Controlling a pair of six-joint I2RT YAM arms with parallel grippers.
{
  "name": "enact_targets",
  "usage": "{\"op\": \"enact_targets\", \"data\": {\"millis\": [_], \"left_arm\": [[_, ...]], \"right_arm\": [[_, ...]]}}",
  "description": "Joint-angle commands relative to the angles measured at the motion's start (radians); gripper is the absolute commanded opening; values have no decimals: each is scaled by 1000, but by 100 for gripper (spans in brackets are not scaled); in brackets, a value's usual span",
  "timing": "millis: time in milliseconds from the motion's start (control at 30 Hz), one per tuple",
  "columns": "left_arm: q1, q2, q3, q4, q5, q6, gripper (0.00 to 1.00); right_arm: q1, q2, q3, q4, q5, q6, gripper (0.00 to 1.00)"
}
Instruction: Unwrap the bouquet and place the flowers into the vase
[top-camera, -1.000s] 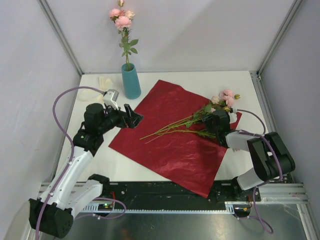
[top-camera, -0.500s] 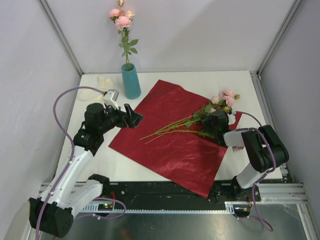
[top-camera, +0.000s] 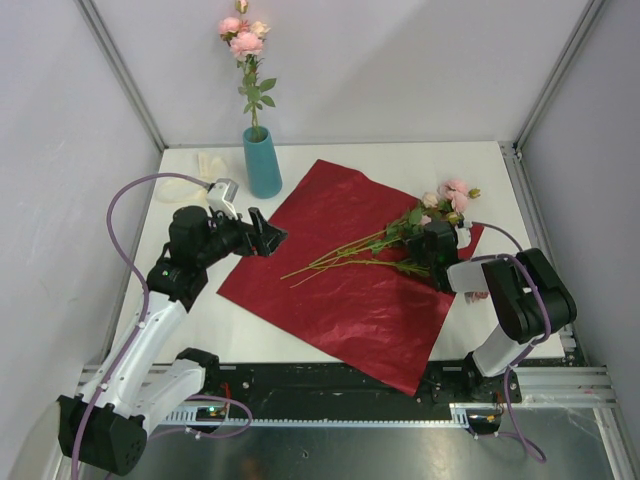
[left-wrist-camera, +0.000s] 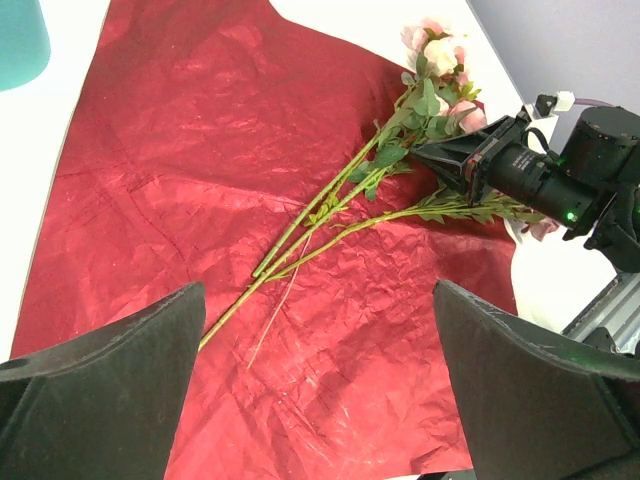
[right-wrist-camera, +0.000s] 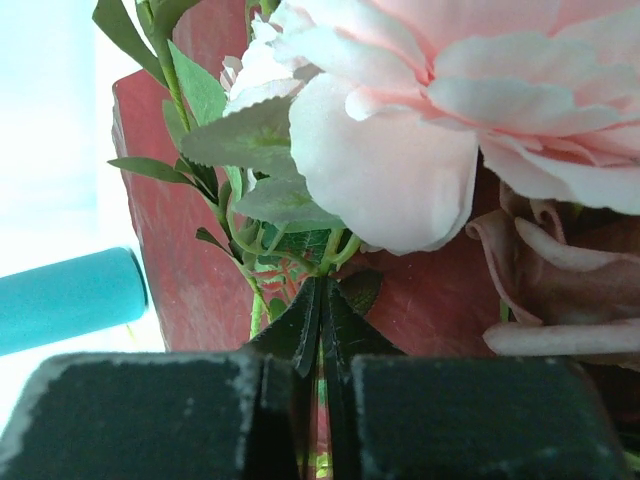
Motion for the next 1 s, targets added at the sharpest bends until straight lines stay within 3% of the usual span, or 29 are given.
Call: {"op": "enact_targets", "data": {"millis": [0,100,267,500,867,967], "left_arm": [[-6,-9,-6,25,22,8,100],[-7,-10,-7,24,23,10,100],[-6,-10,-7,25,26,9,100],[-6,-8,-5,24,30,9,100],[-6,-7,-5,24,30,10,100],[-6,-7,-5,24,32,11,100]], "right_arm": [[-4,-2,7,36,31,-22,1],[-3,-3,7,42,25,-20,1],[-3,-3,7,58,26,-16,20],[0,-6,7,83,30,-17,30],[-1,64,31,59,33,34,31],[-1,76,38,53,35,44,26]]}}
